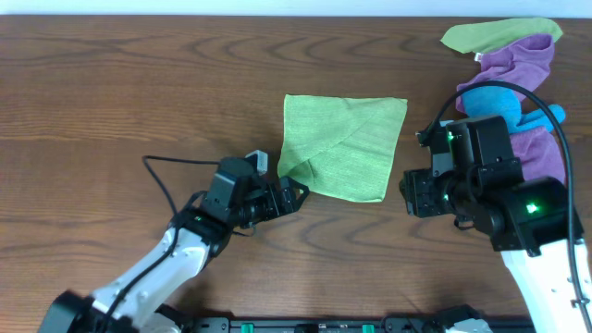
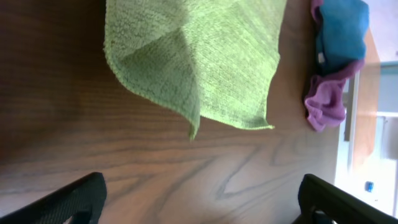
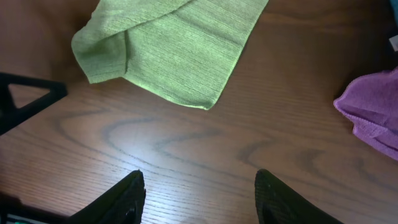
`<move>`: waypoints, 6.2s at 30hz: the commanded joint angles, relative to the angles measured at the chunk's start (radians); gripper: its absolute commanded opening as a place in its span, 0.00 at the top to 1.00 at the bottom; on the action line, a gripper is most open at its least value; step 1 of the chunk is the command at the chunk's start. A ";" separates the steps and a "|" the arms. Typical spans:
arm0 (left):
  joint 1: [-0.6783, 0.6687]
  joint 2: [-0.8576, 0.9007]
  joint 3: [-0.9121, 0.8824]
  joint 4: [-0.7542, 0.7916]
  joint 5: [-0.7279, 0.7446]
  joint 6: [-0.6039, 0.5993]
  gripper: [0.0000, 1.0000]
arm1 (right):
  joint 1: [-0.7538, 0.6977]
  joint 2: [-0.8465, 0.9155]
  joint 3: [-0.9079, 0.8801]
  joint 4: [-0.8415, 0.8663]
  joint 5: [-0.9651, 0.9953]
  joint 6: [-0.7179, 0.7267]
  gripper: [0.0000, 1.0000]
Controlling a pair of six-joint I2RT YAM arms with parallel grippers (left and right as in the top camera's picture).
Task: Fold the cloth
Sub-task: 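Reach the left gripper to the cloth's left edge and grasp it, then grasp the cloth's right edge with the right gripper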
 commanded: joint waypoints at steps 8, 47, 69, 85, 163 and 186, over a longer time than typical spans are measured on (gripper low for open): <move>-0.007 0.153 0.073 0.078 0.019 -0.113 0.25 | -0.006 0.001 0.015 0.011 0.004 0.018 0.43; -0.026 0.241 0.127 0.048 0.000 -0.150 0.94 | -0.007 0.008 0.015 0.045 0.053 0.018 0.47; 0.140 0.076 0.127 -0.410 -0.070 0.129 0.94 | -0.006 0.040 0.015 0.024 0.052 0.005 0.55; 0.140 0.056 0.127 -0.588 -0.229 0.147 0.94 | -0.006 0.148 -0.030 0.037 0.048 -0.005 0.99; 0.138 -0.118 0.127 -0.791 -0.423 0.072 0.94 | -0.003 0.413 -0.618 0.621 -0.561 0.348 0.66; 0.138 -0.118 0.127 -0.785 -0.408 0.050 0.94 | 0.021 0.461 -0.607 0.624 -0.568 0.378 0.99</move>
